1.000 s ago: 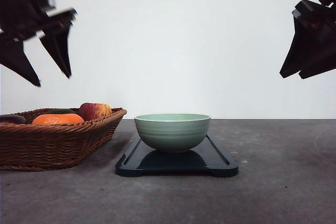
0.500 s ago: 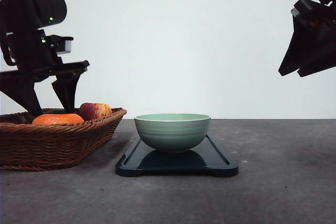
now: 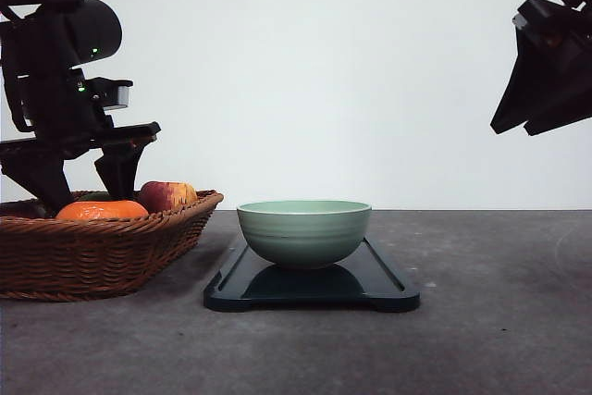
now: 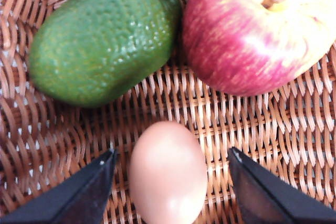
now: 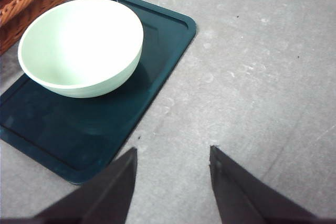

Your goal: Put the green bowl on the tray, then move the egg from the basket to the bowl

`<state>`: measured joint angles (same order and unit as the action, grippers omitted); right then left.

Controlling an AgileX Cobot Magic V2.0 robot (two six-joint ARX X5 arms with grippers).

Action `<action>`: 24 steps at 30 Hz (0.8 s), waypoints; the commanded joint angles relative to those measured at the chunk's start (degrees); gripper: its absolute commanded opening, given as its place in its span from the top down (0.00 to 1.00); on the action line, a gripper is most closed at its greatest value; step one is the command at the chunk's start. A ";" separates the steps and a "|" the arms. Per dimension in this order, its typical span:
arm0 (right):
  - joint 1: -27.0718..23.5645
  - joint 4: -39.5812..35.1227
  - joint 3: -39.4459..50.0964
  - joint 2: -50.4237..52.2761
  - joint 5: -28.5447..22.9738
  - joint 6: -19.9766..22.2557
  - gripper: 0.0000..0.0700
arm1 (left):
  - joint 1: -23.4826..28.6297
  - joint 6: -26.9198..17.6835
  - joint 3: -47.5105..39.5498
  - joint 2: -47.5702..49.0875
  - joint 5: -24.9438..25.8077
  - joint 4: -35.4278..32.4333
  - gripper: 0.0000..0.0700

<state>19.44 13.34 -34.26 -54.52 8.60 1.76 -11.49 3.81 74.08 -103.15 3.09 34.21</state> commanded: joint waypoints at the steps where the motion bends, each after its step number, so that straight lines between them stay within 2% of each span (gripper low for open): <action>1: 0.13 -0.72 -0.55 -0.48 -0.09 0.66 0.62 | -0.15 -0.79 1.33 -1.95 -0.13 -0.34 0.38; 13: 0.13 -0.72 -0.55 -0.48 -0.13 0.67 0.62 | -0.15 -0.57 1.34 -4.09 -0.13 -0.55 0.40; 14: 0.13 -0.72 -0.55 -0.48 -0.13 0.66 0.62 | -0.15 -0.57 1.35 -4.09 -0.13 -0.58 0.42; 18: 0.13 -0.70 -0.55 -0.48 -0.13 0.68 0.62 | -0.15 -0.51 1.33 -4.09 -0.13 -0.44 0.63; 24: 0.13 -0.72 -0.55 -0.48 -0.13 0.68 0.62 | -0.15 0.19 1.36 -4.05 -0.13 0.08 0.67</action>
<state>19.44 13.21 -34.26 -54.52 8.60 1.76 -11.49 3.87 74.11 -105.85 3.09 34.20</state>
